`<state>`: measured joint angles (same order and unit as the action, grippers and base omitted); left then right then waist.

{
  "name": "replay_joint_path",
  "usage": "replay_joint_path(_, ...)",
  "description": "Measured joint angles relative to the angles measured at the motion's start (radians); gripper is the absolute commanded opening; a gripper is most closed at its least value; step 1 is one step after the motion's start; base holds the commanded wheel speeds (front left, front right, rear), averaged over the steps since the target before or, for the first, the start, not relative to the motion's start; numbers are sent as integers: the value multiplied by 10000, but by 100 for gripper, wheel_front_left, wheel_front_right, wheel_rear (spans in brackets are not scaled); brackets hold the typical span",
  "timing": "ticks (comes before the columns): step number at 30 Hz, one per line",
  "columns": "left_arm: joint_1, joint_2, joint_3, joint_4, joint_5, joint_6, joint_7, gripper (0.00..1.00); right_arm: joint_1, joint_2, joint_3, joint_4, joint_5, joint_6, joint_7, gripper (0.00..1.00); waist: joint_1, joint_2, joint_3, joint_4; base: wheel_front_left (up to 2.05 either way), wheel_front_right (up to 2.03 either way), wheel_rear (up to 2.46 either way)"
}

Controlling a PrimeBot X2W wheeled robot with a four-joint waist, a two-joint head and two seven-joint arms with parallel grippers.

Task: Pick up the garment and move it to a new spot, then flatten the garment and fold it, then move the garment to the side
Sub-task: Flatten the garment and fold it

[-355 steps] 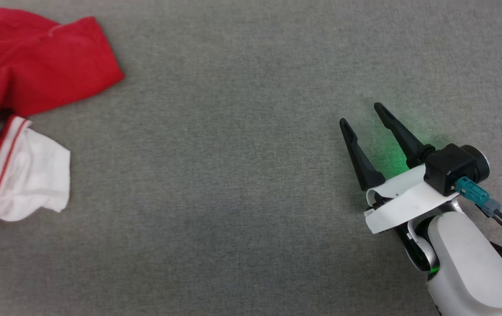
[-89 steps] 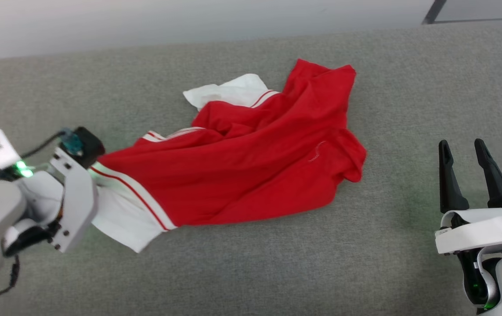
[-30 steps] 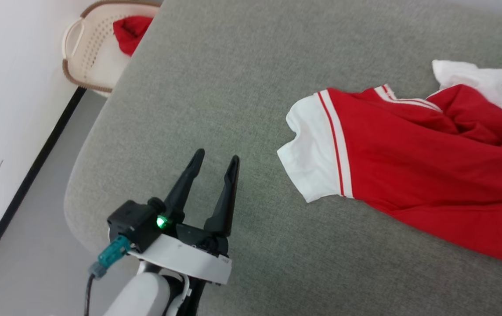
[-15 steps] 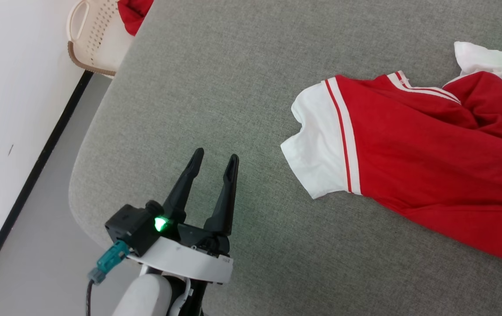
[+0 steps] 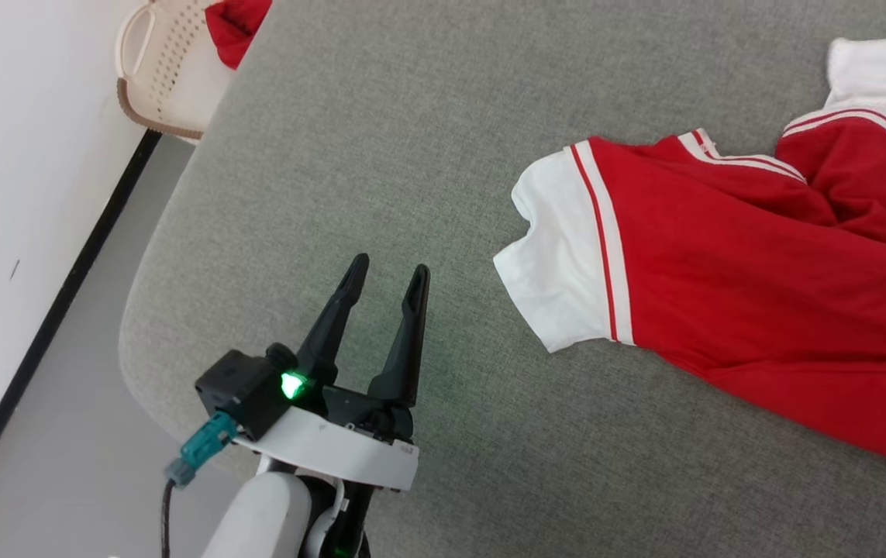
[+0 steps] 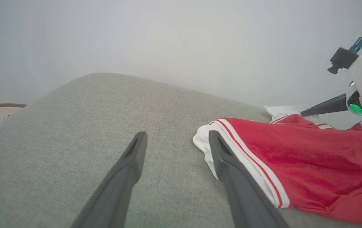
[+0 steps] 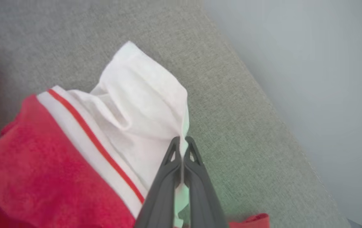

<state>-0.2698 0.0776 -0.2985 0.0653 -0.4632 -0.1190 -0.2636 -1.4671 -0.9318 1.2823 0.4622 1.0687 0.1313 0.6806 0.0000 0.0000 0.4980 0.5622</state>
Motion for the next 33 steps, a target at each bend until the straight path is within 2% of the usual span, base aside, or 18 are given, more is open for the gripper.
replay_joint_path(5, 25, 15, 274, 29, 35, -46, -2, 100, 52, -433, -2, -297, 330, 0, -746, 0, 0, 0, -261, -194, 0, 0, 0)
replay_joint_path(10, 150, 171, 581, -102, 157, -56, -4, 100, 490, -1312, -27, -593, 951, 0, -1455, 0, 0, 0, -473, -750, 0, 0, 0)
replay_joint_path(18, 315, 470, 855, -284, 253, -54, -6, 100, 1822, -3356, -443, -1114, 2234, 0, -2303, 0, 0, 0, -753, -1990, 0, 0, 0)
replay_joint_path(21, 332, 568, 924, -380, 288, -40, -4, 100, 2601, -4125, -523, -1381, 2792, 0, -3009, 0, 0, 0, -836, -2463, 0, 0, 0)
replay_joint_path(22, 332, 568, 924, -380, 288, -40, -4, 100, 2601, -4125, -523, -1381, 2792, 0, -3009, 0, 0, 0, -836, -2463, 0, 0, 0)
replay_joint_path(23, 350, 637, 965, -468, 313, -19, 4, 100, 3137, -4474, -556, -1524, 3120, 0, -3668, 0, 0, 0, -884, -2762, 0, 0, 0)
replay_joint_path(28, 458, 788, 1032, -637, 314, 69, 98, 100, 4323, -4830, -497, -1657, 3747, 0, -4855, 0, 0, 0, -975, -3397, 0, 0, 0)
replay_joint_path(33, 455, 857, 1070, -784, 309, 134, 184, 100, 4759, -4857, -504, -1306, 3718, 0, -5718, 0, 0, 0, -1005, -3741, 0, 0, 0)
